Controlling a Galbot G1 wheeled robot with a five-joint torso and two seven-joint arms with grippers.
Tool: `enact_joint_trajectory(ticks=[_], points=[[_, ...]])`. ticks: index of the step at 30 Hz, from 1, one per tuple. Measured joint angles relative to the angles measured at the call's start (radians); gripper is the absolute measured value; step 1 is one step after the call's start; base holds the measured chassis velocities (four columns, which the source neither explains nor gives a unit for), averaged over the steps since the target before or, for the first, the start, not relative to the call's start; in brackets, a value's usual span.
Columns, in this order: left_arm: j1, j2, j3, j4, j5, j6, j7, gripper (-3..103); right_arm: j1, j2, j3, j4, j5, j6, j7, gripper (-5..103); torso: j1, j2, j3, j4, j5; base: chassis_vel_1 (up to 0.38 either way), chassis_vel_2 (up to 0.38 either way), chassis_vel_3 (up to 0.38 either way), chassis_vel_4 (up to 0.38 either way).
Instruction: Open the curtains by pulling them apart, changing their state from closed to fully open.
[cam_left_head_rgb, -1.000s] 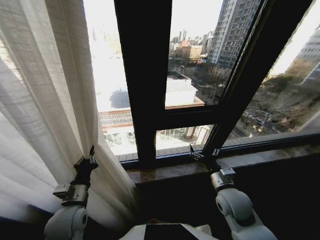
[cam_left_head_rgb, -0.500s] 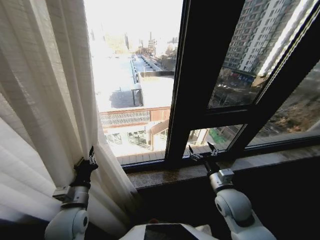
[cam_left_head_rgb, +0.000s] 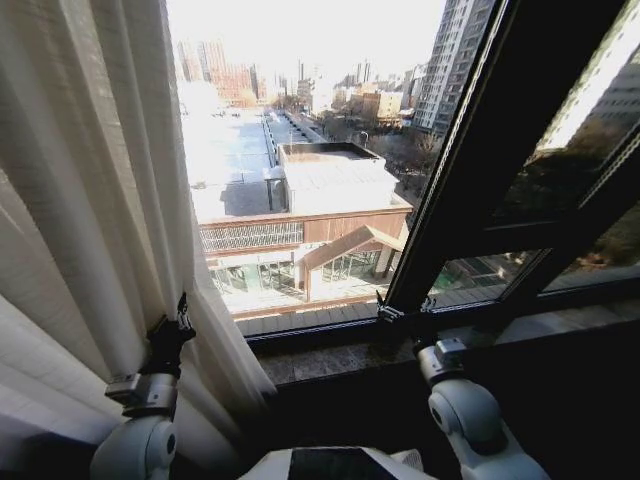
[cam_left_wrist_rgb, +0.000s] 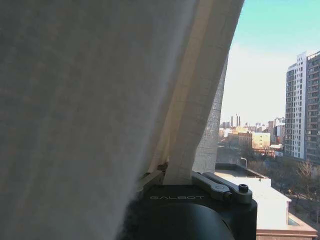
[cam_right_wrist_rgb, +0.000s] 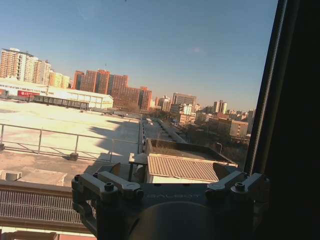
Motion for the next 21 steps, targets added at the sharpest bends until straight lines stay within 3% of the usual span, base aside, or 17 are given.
enact_joint_trajectory(ticks=[9, 21], points=[[-0.001, 0.001, -0.001, 0.006, 0.000, -0.001, -0.001, 0, 0.000, 0.000, -0.007, -0.008, -0.013, 0.002, 0.001, 100, 0.000, 0.000, 0.000, -0.0002, 0.0012, 0.057, 0.047, -0.053, -0.055], [-0.009, 0.010, -0.001, 0.015, -0.001, -0.001, 0.000, 0, 0.005, 0.003, -0.011, -0.011, -0.021, -0.005, 0.002, 100, 0.000, 0.000, 0.000, 0.0000, -0.0003, 0.008, -0.016, -0.001, 0.015]])
